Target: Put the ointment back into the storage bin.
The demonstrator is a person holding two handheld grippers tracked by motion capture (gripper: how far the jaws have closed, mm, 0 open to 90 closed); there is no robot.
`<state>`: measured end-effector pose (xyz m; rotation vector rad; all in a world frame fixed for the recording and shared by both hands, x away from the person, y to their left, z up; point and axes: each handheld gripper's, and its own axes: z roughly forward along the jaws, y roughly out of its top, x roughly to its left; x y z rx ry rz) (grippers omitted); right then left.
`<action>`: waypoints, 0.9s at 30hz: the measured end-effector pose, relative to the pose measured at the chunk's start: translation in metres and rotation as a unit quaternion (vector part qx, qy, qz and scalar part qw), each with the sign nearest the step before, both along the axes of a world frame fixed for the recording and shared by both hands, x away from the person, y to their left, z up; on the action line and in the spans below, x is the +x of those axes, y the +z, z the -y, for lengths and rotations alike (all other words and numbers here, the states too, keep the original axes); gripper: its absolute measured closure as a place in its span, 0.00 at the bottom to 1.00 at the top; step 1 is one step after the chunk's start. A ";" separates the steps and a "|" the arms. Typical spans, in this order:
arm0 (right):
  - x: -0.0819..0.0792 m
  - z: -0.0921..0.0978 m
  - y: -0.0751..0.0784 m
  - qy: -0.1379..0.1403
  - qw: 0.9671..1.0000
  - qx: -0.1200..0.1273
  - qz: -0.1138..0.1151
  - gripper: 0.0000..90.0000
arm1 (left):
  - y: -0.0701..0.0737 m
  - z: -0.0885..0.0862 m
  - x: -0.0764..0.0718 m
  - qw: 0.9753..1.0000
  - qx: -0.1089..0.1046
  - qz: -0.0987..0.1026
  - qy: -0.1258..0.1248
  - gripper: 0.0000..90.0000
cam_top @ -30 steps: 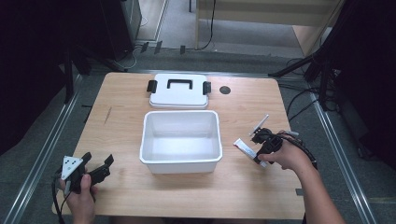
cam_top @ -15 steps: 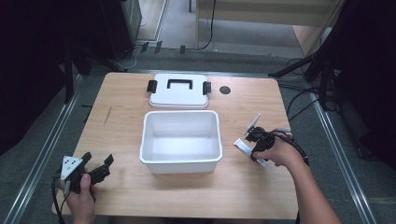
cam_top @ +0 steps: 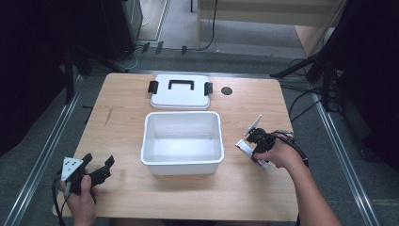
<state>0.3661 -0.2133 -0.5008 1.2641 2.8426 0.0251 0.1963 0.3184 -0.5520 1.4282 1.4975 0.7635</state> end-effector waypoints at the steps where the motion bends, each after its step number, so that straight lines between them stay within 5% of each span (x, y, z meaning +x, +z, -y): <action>1: 0.000 0.000 0.000 -0.001 1.000 -0.001 0.000 0.80 | 0.000 0.000 0.000 1.000 0.000 0.000 0.000 0.15; 12: -0.001 0.002 0.003 -0.017 1.000 0.008 0.006 0.80 | 0.000 0.000 0.000 1.000 0.002 0.001 0.001 0.15; 27: 0.006 0.000 0.039 -0.049 0.997 0.057 0.009 0.80 | 0.000 0.000 0.000 1.000 0.003 0.000 0.000 0.15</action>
